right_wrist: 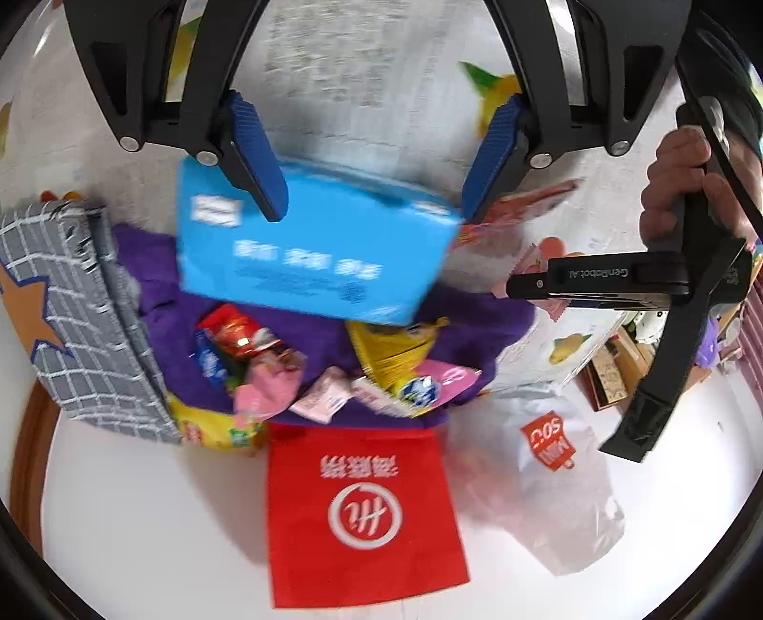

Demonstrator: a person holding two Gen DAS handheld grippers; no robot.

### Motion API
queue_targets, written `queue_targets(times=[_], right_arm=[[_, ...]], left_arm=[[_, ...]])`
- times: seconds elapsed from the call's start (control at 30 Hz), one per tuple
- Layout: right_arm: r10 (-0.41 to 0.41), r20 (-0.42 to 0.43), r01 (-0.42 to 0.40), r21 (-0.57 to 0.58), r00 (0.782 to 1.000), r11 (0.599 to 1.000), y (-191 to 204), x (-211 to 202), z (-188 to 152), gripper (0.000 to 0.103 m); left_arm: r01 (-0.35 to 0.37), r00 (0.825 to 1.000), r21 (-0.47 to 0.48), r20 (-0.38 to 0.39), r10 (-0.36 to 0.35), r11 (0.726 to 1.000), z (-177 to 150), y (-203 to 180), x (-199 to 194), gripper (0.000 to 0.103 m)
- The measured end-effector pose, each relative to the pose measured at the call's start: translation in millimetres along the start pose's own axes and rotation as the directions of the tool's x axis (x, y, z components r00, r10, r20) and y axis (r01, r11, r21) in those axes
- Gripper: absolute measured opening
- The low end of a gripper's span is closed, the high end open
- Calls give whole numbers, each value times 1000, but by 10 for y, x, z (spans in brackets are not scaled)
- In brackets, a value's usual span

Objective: Organize snacks
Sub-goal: 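Grasp the pink peach candy with the left tool while the right tool grasps the pink lollipop stick, then lift the peach candy and lollipop and carry both over the purple towel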

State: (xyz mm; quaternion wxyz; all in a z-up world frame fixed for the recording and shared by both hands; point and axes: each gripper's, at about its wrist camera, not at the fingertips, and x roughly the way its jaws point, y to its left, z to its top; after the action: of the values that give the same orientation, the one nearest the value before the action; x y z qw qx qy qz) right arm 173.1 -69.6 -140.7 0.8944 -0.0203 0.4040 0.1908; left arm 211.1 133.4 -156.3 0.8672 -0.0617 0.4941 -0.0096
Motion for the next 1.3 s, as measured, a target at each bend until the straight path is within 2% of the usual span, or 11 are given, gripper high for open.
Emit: queue_targets(times=[0.17,0.27,0.43,0.8,0.93,1.07,1.3], right_arm=[[35,-64,-31,68,997,997,301,143,-21,59],[30,-97,-22,78,995,997,497,257,-62,59],[25,-123,-6,156,992,988,654,417,-84,58],[-51,-172,91,234,984,968,770,752,-64,52],[-52,-195,91,198,979,976,844,866,-92,48],[-125,-179,134,42,976,990,945,864,-117,21],[-46,-196,39,-41,980,998,762,605,-322,20]], left_arm=[[-15,1000,-40,19,15,999,-91,313,-109,51],[-14,999,-57,30,16,998,-139,479,-154,51],[-10,999,-81,51,15,997,-200,671,-200,51],[15,998,-88,63,-10,996,-304,865,-199,51],[23,998,-87,62,-17,996,-320,879,-181,51],[29,998,-83,64,-24,996,-334,856,-175,51],[54,997,-65,57,-50,996,-376,652,-164,51]])
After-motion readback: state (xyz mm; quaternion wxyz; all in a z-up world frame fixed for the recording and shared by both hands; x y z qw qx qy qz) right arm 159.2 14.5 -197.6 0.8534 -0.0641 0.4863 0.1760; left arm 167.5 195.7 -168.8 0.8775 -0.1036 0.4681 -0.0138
